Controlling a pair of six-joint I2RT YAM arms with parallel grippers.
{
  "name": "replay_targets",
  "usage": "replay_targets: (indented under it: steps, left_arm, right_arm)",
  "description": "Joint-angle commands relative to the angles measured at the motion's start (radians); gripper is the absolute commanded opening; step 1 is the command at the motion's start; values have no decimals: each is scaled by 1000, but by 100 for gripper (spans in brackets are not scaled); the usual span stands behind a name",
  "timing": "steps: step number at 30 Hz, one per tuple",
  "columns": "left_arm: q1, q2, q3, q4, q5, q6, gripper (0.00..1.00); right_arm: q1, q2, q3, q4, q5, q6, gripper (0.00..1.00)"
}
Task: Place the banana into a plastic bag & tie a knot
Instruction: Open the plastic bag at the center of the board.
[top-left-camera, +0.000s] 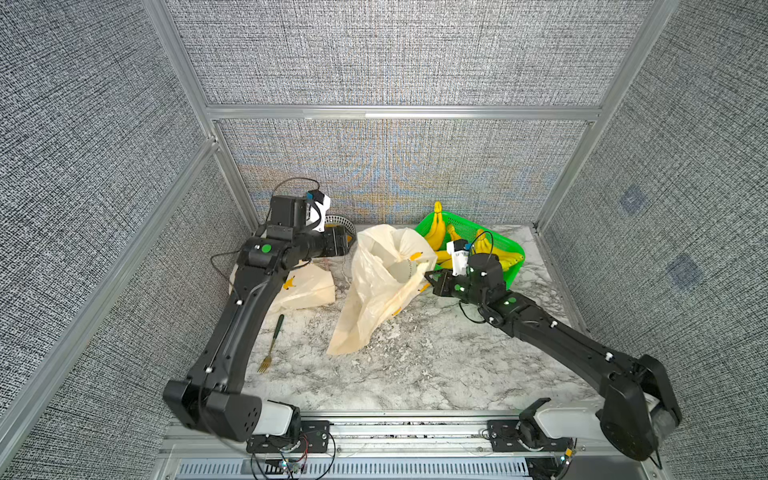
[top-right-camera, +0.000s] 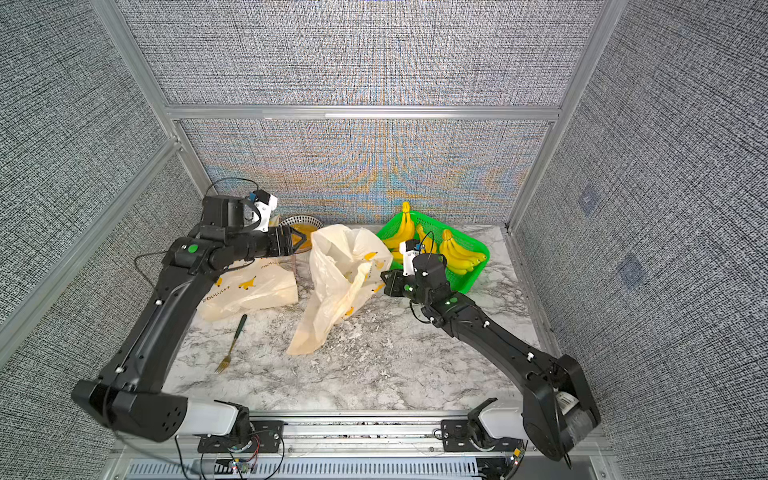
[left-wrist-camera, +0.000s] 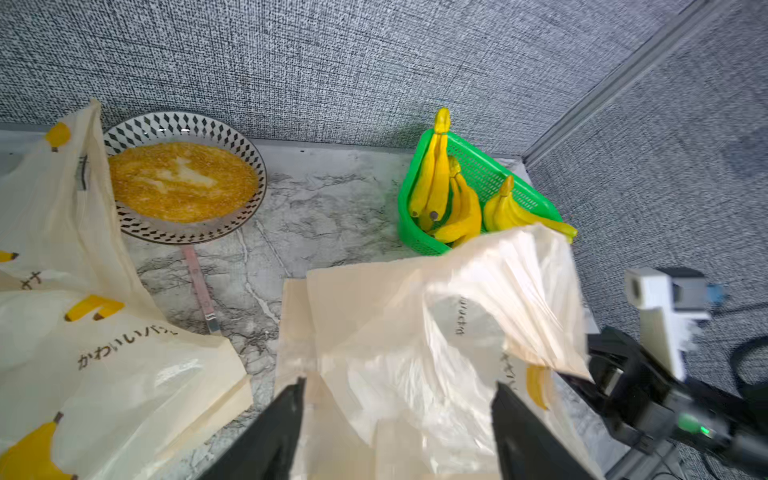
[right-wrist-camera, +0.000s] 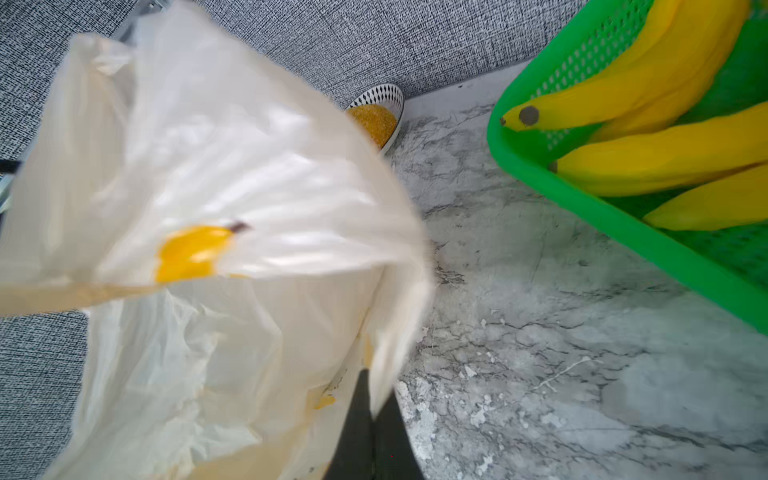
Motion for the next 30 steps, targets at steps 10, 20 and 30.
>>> replay_targets:
  steps: [10,20,30]
  left_arm:
    - [-449,-315,-282,83,-227,17,99]
    - [-798,-191,-287,104,-742,202,99]
    - [-743,-133,-325,302,-1037,160,3]
  right_arm:
    - [59,86,27,150,104,288,0]
    - [110,126,67,179,125,363,0]
    - [175,18,-9,151,226,375,0]
